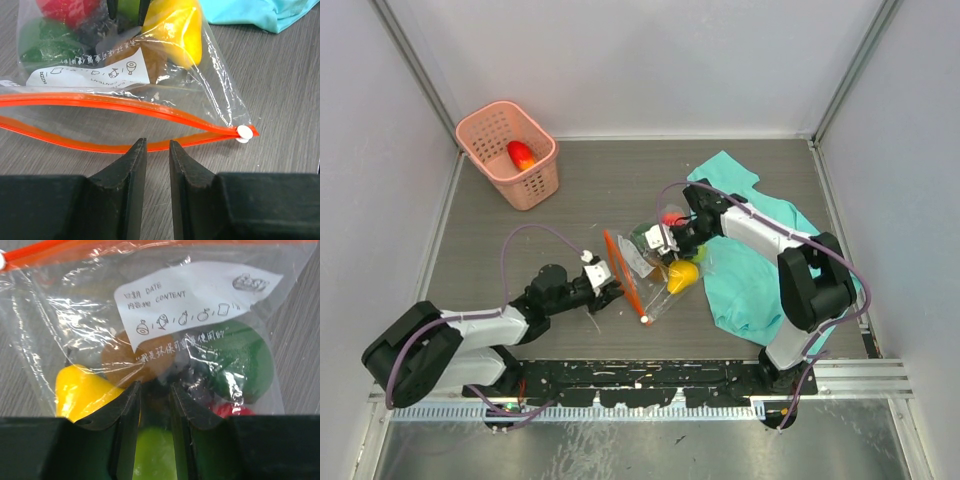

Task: Open the zip-top bag and remove the fake food
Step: Pick up the fake fruit from the zipper food storage bag.

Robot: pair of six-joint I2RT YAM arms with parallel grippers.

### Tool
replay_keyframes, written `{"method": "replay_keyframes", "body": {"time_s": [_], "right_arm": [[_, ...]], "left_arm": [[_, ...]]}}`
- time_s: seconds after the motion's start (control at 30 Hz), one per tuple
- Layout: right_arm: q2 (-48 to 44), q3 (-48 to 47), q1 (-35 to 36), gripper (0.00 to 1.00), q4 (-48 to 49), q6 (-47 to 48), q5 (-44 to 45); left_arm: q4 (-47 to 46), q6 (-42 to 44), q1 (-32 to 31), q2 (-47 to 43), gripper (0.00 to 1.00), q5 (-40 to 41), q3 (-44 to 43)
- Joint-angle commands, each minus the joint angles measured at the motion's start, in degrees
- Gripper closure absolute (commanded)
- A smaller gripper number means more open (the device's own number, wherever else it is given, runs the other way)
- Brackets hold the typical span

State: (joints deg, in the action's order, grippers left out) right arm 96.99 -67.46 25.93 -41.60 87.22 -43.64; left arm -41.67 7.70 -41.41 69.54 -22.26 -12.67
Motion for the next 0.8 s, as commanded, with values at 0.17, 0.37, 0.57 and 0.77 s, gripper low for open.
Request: {"method": "replay_keyframes", "body": {"time_s": [0.17,0.37,0.57,0.77], "right_arm": [[0.0,2.3,0.9,0.65,8.6,-7.4,2.9],[2.3,1.3,2.1,0.68,6.0,-6.4,2.7],[4.5,-0.3,2.4,0.75,1.8,-4.9,1.5],[5.6,-1.1,3.0,0.76,-0.1,-4.4,-0.7]], "left_arm": [[-9.4,4.1,-0.2,7.0,0.69,0.3,-3.5],[-12.2,2.0,-0.2,11.2,0.58,0.3,-4.8],[-18.5,-1.2,-0.2,16.3,0.45,-0.5,-5.3],[-19.3,-6.6,-0.2,18.5,0.29,2.6,-5.9]]}}
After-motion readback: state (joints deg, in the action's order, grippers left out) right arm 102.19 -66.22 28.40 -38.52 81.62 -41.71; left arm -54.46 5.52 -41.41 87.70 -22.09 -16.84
